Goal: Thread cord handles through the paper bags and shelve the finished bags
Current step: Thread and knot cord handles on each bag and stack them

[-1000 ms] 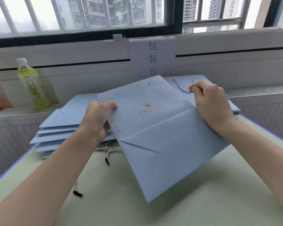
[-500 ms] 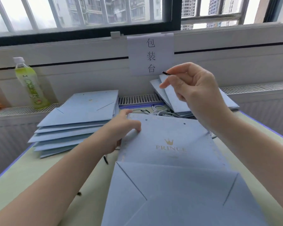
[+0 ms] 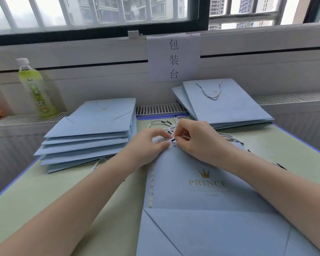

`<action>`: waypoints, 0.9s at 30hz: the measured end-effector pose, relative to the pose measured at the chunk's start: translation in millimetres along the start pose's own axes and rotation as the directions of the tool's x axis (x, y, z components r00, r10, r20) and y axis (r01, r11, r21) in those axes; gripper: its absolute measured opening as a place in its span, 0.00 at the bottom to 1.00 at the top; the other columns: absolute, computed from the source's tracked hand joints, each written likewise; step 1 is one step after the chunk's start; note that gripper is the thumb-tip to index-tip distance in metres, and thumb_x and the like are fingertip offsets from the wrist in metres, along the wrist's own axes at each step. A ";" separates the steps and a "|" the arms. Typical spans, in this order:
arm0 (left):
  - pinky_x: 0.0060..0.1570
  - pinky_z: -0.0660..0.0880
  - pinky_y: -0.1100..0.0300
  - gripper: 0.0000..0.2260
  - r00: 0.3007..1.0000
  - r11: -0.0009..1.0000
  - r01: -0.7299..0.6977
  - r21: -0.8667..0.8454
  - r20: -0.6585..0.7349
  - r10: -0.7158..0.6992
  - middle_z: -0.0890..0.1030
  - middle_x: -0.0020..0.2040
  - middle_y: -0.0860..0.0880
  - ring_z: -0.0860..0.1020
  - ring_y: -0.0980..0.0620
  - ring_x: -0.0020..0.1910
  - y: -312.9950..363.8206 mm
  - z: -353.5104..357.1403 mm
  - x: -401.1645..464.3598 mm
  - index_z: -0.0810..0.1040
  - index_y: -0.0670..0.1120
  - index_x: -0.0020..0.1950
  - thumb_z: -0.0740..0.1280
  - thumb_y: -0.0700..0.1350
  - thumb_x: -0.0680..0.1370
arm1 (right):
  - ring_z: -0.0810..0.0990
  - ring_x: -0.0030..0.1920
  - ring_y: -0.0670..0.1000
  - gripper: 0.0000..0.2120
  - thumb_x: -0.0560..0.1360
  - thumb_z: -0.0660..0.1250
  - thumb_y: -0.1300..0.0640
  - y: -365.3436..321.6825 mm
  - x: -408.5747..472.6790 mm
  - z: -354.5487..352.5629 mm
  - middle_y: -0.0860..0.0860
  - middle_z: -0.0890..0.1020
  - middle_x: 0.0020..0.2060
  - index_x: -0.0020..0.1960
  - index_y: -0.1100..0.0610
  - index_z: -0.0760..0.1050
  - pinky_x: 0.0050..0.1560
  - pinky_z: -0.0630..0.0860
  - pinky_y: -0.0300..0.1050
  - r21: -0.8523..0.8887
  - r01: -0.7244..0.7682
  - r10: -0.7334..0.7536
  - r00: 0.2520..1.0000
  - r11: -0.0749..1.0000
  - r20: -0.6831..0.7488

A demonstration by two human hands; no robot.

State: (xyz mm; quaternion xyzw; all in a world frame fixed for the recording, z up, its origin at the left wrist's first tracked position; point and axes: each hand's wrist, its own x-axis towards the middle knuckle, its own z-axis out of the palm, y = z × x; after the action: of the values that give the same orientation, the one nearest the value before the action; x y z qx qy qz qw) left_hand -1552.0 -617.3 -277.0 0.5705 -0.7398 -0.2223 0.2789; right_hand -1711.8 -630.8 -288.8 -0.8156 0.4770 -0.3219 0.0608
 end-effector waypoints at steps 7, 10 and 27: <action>0.42 0.66 0.59 0.09 0.976 0.995 -0.059 -0.076 -0.215 0.042 0.80 0.50 0.51 0.75 0.51 0.48 -11.4 1.6 8.7 0.79 0.50 0.47 0.60 0.39 0.79 | 0.72 0.37 0.48 0.01 0.73 0.63 0.61 -6.5 0.2 0.3 0.50 0.78 0.37 0.43 0.57 0.74 0.41 0.71 0.44 -0.052 0.062 -0.062 0.998 0.997 -0.009; 0.43 0.64 0.62 0.09 0.969 0.991 -0.077 -0.109 -0.240 0.049 0.79 0.48 0.50 0.74 0.52 0.50 -14.9 8.5 9.9 0.78 0.48 0.45 0.60 0.39 0.79 | 0.73 0.40 0.51 0.01 0.73 0.63 0.62 -9.0 -1.7 6.2 0.51 0.78 0.38 0.44 0.58 0.74 0.43 0.71 0.47 -0.059 0.085 -0.087 0.996 0.995 -0.028; 0.32 0.60 0.60 0.14 0.977 0.991 -0.014 -0.135 -0.214 -0.016 0.69 0.31 0.49 0.66 0.50 0.34 -21.2 12.4 18.7 0.66 0.44 0.32 0.58 0.39 0.79 | 0.70 0.32 0.54 0.03 0.70 0.59 0.64 -15.3 -5.4 18.0 0.52 0.74 0.35 0.39 0.61 0.71 0.33 0.62 0.42 -0.168 0.283 -0.290 0.957 0.944 -0.020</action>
State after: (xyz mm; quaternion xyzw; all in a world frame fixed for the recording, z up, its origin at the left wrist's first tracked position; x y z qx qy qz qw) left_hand -1548.6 -640.6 -297.0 0.5713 -0.6881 -0.2094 0.3954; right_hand -1691.8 -621.9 -299.3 -0.8711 0.3795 -0.3051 -0.0642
